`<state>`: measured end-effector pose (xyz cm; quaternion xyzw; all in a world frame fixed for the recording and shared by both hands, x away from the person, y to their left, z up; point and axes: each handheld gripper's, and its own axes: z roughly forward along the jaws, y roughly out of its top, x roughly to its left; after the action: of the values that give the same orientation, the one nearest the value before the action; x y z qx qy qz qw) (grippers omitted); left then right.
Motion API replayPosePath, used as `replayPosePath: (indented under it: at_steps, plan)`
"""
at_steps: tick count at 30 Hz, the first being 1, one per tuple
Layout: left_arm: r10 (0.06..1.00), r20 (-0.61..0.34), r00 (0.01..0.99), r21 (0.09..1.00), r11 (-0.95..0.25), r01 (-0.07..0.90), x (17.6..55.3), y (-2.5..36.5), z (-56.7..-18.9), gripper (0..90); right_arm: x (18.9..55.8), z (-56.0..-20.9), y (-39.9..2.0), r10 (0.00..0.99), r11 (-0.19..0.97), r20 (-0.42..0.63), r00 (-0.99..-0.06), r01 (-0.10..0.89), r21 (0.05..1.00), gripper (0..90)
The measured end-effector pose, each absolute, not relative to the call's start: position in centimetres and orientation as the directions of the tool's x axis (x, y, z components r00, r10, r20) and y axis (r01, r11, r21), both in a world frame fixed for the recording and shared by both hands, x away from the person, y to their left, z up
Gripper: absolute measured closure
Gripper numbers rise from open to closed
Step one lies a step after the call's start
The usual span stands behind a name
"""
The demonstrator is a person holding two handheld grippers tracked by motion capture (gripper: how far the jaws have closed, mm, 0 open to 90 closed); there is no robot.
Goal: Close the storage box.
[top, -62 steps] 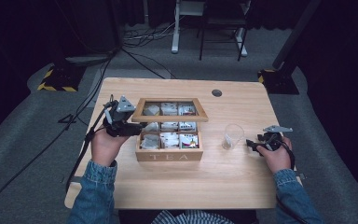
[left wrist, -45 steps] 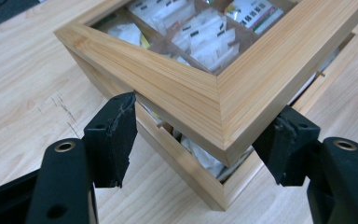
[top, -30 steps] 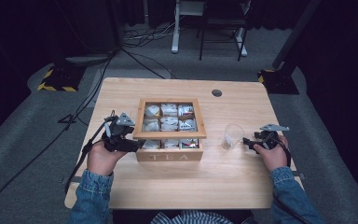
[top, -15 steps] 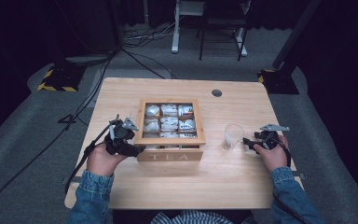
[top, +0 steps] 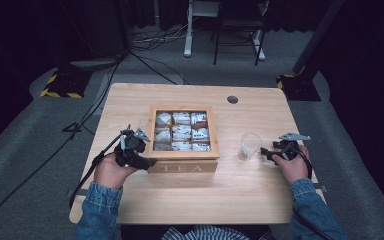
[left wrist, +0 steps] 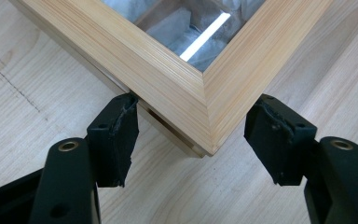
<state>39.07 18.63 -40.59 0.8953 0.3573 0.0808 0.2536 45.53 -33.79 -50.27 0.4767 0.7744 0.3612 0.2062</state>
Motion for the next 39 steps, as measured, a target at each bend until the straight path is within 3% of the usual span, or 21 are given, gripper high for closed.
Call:
replayPosePath:
  at_steps: [22, 39]
  plan:
    - [0.683, -0.006, 0.73, 0.446, -0.652, 0.614, 39.0, 17.9, -41.1, 34.1, 45.5, -50.3, -33.8, 0.886, 0.288, 0.022, -0.462, 0.588, 0.756, 32.8]
    - [0.744, 0.014, 0.668, 0.646, -0.517, 0.562, 38.3, 21.7, -38.1, 32.2, 45.5, -50.3, -33.6, 0.882, 0.309, 0.0, -0.471, 0.58, 0.753, 31.9]
